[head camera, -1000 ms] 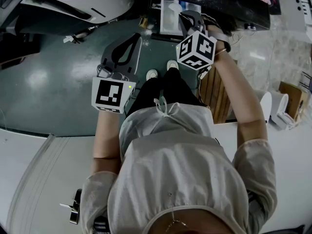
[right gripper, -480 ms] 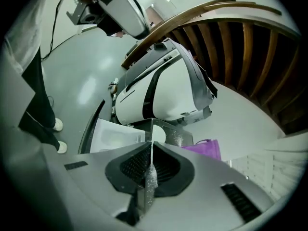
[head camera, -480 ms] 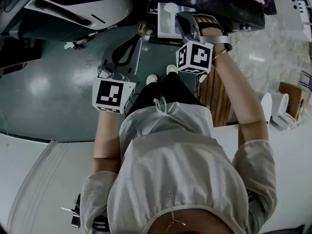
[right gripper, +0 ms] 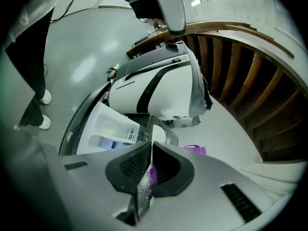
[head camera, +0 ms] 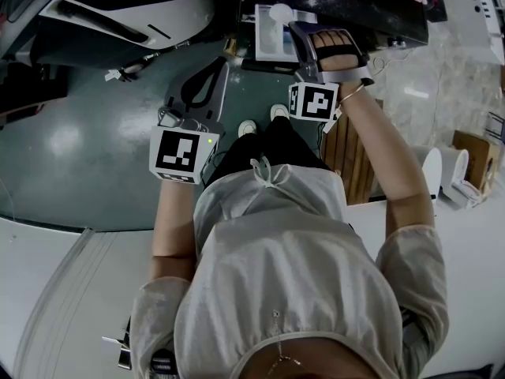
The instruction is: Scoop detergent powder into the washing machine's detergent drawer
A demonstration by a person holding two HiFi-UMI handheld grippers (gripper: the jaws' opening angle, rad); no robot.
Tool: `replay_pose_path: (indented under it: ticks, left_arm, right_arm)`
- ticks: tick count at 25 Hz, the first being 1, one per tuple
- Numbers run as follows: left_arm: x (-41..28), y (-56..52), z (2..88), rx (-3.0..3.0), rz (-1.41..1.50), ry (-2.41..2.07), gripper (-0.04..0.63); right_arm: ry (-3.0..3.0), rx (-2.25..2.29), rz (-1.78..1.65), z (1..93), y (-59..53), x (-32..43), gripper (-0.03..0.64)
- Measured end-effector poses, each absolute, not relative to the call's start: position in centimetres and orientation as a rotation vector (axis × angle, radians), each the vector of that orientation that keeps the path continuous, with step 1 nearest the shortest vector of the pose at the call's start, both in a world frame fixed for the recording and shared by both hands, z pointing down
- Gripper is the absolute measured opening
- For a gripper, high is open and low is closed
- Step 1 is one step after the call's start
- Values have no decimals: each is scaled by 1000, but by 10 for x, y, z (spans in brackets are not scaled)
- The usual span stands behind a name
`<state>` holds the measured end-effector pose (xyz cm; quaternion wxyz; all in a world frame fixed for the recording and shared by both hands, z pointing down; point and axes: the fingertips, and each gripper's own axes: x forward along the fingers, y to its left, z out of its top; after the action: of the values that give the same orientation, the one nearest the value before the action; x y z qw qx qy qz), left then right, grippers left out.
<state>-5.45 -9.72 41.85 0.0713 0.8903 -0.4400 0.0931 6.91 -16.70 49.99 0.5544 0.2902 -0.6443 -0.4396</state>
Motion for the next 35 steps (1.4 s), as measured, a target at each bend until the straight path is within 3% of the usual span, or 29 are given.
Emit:
replay_pose_path:
  ticks: [15, 35]
  left_arm:
    - [-58, -99, 413, 2663, 258, -1333, 21]
    - [-58, -99, 360, 2723, 255, -1432, 21]
  right_arm:
    - [-1489, 693, -1129, 488, -166, 69, 15]
    - [-2120, 1104, -248, 436, -147, 93, 15]
